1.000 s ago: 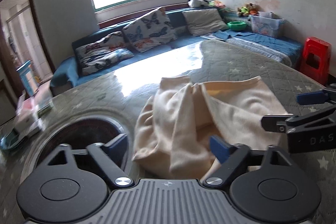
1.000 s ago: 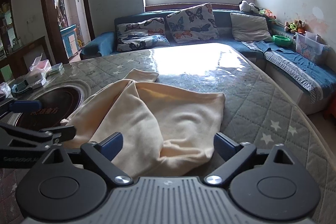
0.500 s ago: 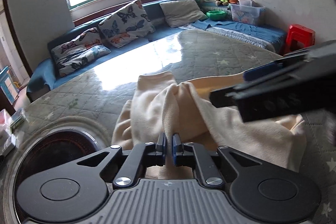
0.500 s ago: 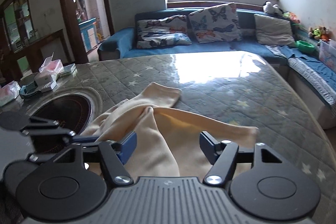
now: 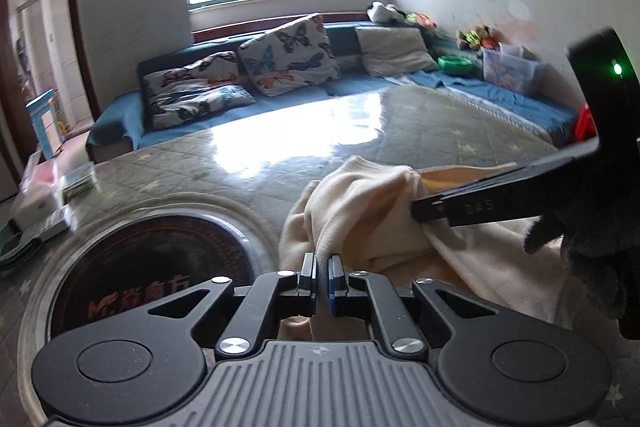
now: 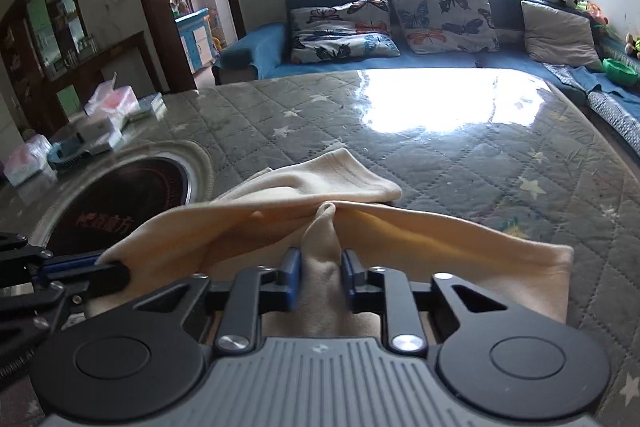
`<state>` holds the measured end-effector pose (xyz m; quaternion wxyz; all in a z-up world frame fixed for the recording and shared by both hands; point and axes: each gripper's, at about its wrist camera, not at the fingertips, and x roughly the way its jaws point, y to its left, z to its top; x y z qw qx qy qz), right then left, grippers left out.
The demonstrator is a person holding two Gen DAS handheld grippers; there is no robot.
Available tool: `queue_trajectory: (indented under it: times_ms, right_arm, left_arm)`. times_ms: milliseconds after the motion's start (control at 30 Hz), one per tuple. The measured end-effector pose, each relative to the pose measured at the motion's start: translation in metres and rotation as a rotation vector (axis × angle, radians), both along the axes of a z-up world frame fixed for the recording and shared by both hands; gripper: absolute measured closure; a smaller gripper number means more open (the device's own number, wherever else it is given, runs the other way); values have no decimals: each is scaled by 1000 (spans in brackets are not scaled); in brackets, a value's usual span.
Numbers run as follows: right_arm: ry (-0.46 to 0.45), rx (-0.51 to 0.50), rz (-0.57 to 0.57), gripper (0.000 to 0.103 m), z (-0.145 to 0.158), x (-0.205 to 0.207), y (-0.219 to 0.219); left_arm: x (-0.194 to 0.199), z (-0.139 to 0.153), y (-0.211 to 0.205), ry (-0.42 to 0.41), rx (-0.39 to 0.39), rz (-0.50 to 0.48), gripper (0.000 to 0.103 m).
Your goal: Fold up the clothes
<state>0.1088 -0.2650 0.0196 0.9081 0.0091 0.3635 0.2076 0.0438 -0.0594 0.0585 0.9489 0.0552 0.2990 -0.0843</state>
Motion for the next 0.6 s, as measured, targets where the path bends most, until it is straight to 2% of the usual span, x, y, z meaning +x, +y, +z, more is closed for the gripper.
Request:
queue_trajectory:
  times_ms: [200, 300, 467, 600]
  right_arm:
    - [-19, -14, -10, 93, 2, -11, 4]
    - [-43, 10, -18, 94, 7, -20, 2]
    - [-134, 31, -69, 94, 28, -56, -21]
    - [-191, 55, -157, 94, 45, -90, -60]
  left_arm:
    - [-32, 5, 22, -14, -27, 77, 98]
    - [-51, 4, 38, -10, -45, 118, 98]
    - [-83, 2, 62, 0, -63, 164, 98]
    - [-108, -1, 79, 19, -87, 198, 98]
